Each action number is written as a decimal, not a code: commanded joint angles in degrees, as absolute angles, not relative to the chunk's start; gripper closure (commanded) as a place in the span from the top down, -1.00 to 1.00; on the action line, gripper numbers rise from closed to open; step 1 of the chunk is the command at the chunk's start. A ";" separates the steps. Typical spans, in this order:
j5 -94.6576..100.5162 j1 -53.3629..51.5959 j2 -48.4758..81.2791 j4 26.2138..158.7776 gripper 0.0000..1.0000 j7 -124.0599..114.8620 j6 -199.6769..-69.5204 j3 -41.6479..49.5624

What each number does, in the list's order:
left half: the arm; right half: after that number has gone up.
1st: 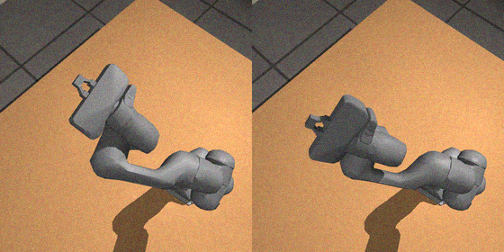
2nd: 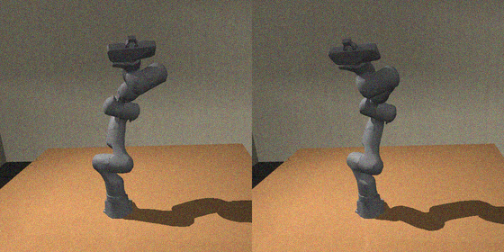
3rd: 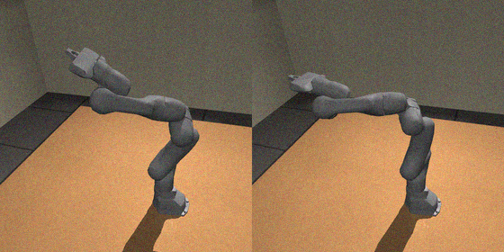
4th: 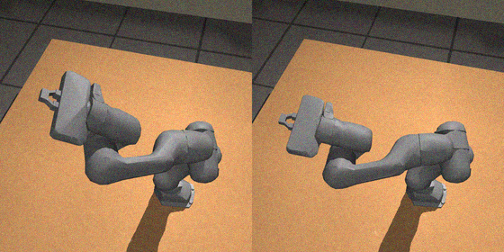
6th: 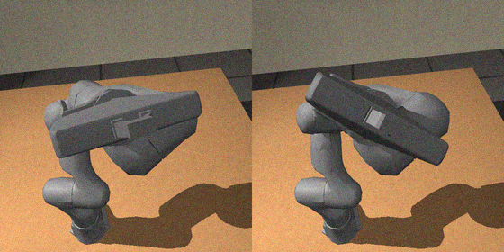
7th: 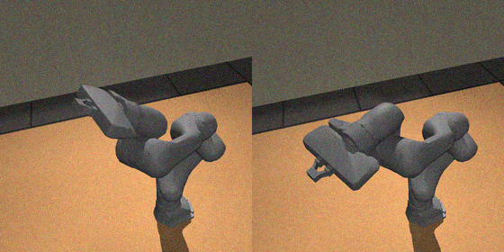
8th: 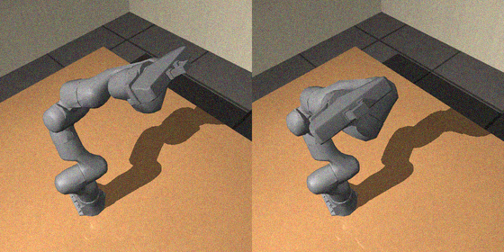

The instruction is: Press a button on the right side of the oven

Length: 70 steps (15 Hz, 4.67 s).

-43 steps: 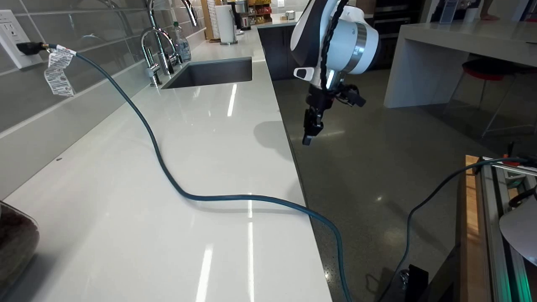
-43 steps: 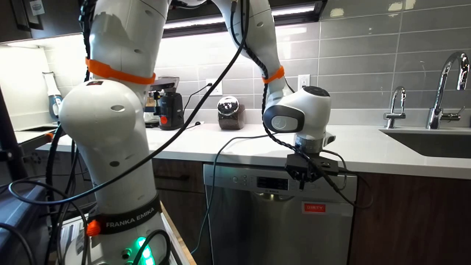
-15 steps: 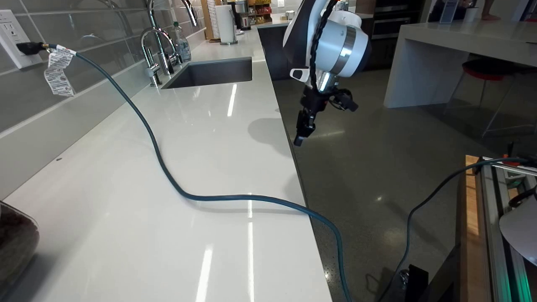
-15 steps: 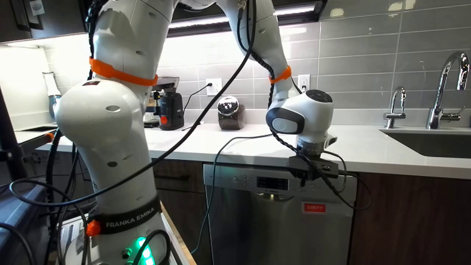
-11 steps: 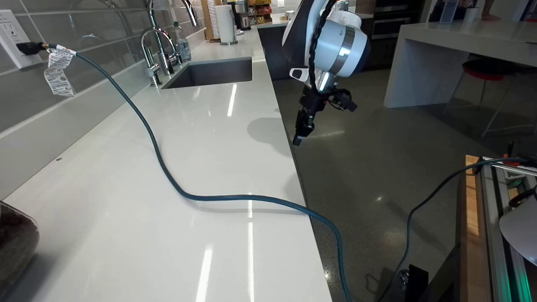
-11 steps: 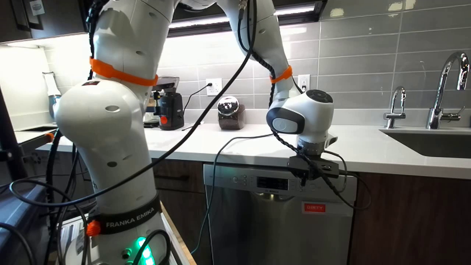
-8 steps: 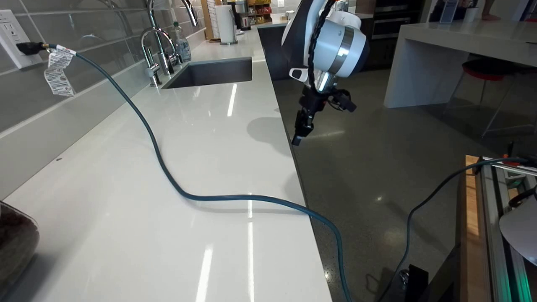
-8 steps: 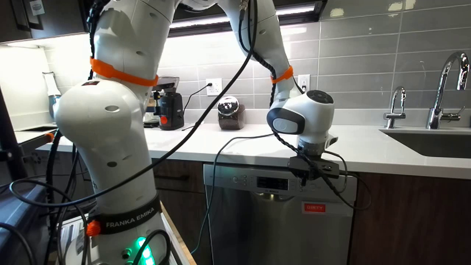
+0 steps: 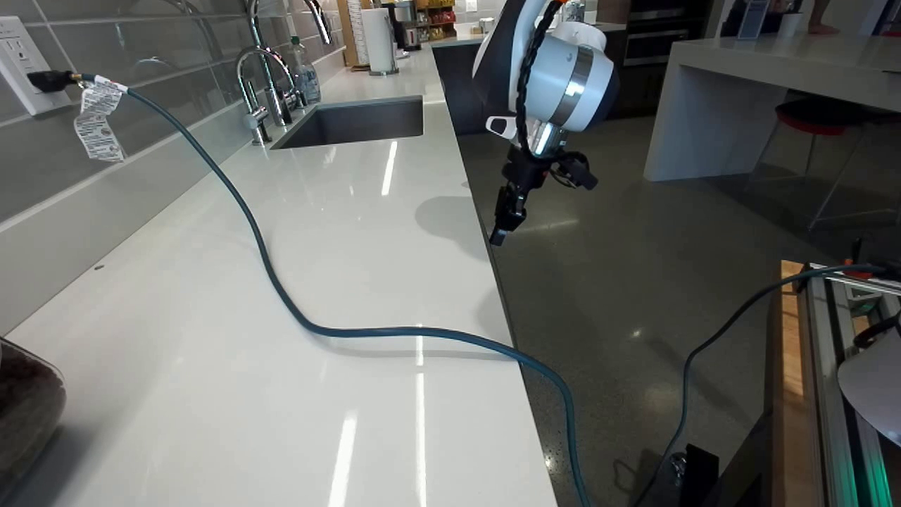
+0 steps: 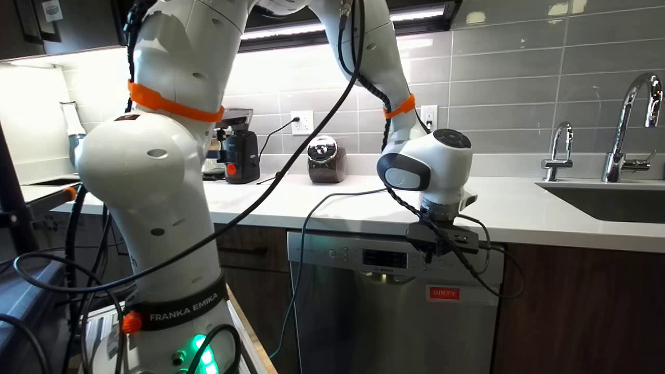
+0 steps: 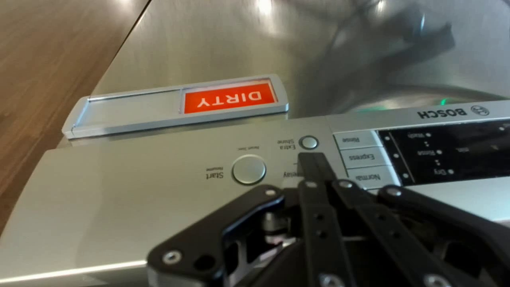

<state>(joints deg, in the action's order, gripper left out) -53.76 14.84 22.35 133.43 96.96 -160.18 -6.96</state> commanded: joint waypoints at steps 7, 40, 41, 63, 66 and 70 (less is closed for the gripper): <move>-57.92 16.21 23.30 132.61 -1.00 100.75 -160.83 -8.85; -56.15 15.40 21.89 134.31 -1.00 99.63 -161.56 -7.81; -55.72 15.20 21.79 134.49 -1.00 99.43 -161.72 -7.64; -39.18 5.99 16.91 140.42 0.24 83.52 -164.43 1.36; -35.53 3.92 16.07 141.09 0.68 79.53 -164.01 3.74; -29.48 0.81 14.92 141.91 1.00 73.26 -163.12 7.44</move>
